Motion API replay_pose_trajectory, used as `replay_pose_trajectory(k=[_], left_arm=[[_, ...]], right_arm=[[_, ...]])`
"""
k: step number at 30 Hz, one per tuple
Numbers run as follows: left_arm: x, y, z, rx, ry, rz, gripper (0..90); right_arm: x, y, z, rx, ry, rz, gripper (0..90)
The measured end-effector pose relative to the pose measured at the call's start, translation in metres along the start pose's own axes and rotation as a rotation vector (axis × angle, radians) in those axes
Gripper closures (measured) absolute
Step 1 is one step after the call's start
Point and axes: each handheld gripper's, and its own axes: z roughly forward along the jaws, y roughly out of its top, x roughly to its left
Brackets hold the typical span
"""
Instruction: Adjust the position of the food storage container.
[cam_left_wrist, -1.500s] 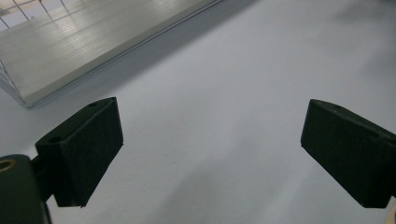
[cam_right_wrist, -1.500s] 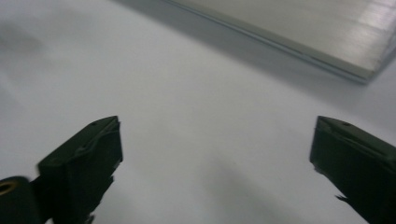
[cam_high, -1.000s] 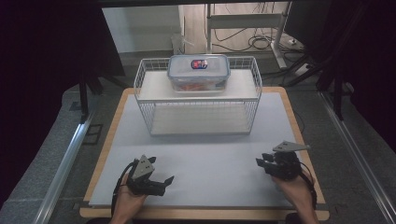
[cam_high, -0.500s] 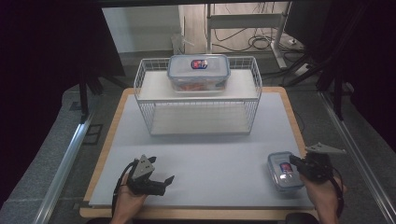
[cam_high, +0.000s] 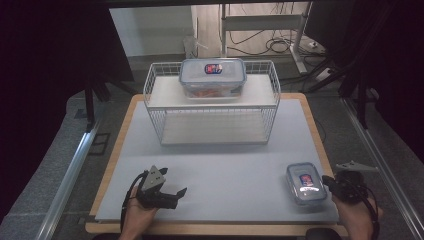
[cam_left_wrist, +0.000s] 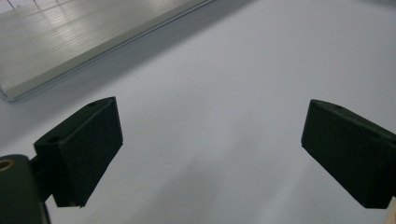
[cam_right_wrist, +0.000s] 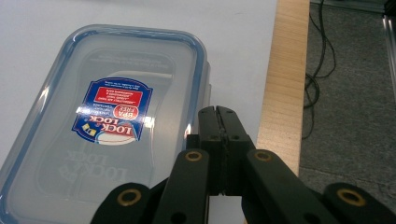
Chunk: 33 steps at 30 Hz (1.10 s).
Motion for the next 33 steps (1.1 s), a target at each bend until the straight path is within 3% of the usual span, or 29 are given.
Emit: replay_pose_trajectory(k=[3,9,19,28,31,33], left_arm=[[0.0,0.0,0.0,0.001,-0.001,-0.001,5.2],[0.0,0.0,0.002,0.007,-0.008,-0.007,5.2],[-0.002,0.0,0.007,0.021,-0.021,-0.008,5.3],[-0.005,0.001,0.01,0.032,-0.03,-0.001,5.3],[-0.005,0.001,0.009,0.033,-0.028,0.001,5.3],[-0.004,0.001,0.008,0.03,-0.027,-0.006,5.3]], right_arm=[[0.002,0.0,0.001,0.005,-0.008,0.001,89.4],[0.014,0.003,0.009,0.021,0.047,-0.021,89.4],[0.062,0.018,0.028,0.029,0.185,-0.102,89.4],[0.115,0.035,0.047,0.031,0.292,-0.207,89.4],[0.119,0.036,0.047,0.032,0.301,-0.225,89.2],[0.114,0.031,0.045,0.04,0.323,-0.2,88.8]])
